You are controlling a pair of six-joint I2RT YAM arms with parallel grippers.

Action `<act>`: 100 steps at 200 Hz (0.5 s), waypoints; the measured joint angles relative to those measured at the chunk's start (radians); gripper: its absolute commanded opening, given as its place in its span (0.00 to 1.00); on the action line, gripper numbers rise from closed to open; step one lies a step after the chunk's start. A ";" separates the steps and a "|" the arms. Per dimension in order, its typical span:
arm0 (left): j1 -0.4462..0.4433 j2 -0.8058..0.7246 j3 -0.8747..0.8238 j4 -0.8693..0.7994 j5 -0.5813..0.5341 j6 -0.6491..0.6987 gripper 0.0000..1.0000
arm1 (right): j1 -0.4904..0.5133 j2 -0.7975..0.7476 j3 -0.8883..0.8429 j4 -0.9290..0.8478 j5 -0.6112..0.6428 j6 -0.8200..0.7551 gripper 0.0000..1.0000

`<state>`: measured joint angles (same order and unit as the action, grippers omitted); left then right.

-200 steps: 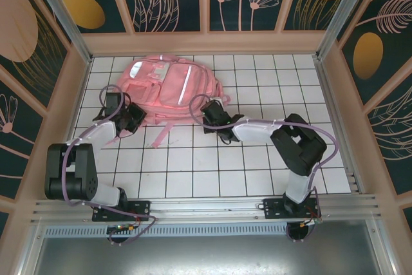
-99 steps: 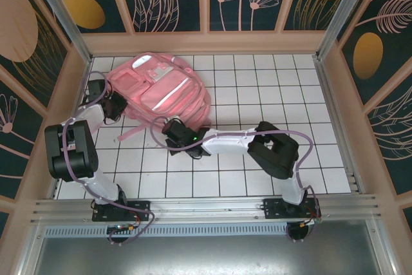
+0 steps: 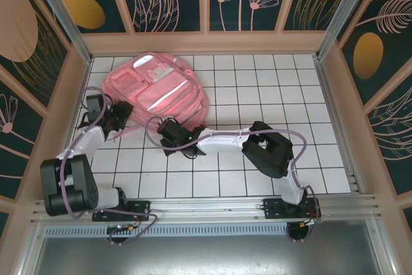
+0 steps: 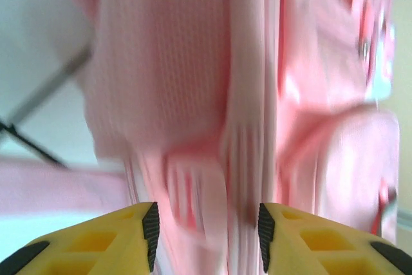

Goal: Pack the student bag

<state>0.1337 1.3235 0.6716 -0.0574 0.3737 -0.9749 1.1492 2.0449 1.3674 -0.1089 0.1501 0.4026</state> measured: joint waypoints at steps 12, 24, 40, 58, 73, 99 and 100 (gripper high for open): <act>-0.056 -0.041 -0.050 0.019 0.023 -0.047 0.50 | -0.002 0.000 -0.003 0.003 -0.004 0.000 0.00; -0.114 -0.079 -0.096 0.049 0.040 -0.100 0.52 | -0.003 0.000 -0.005 0.007 -0.011 0.000 0.00; -0.164 -0.126 -0.148 0.093 0.045 -0.174 0.57 | -0.004 0.000 -0.005 0.008 -0.014 0.000 0.00; -0.198 -0.160 -0.178 0.131 0.033 -0.230 0.58 | -0.005 0.000 -0.006 0.009 -0.017 0.000 0.00; -0.226 -0.163 -0.187 0.164 0.011 -0.268 0.56 | -0.005 0.000 -0.006 0.012 -0.018 0.000 0.00; -0.276 -0.149 -0.212 0.222 -0.024 -0.327 0.44 | -0.009 0.000 -0.007 0.013 -0.018 0.000 0.00; -0.279 -0.148 -0.214 0.225 -0.025 -0.327 0.43 | -0.009 0.000 -0.007 0.013 -0.018 0.000 0.00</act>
<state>-0.1452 1.1759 0.4576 0.1677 0.3485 -1.3018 1.1404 2.0445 1.3602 -0.0956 0.1326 0.4026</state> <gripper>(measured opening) 0.505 0.061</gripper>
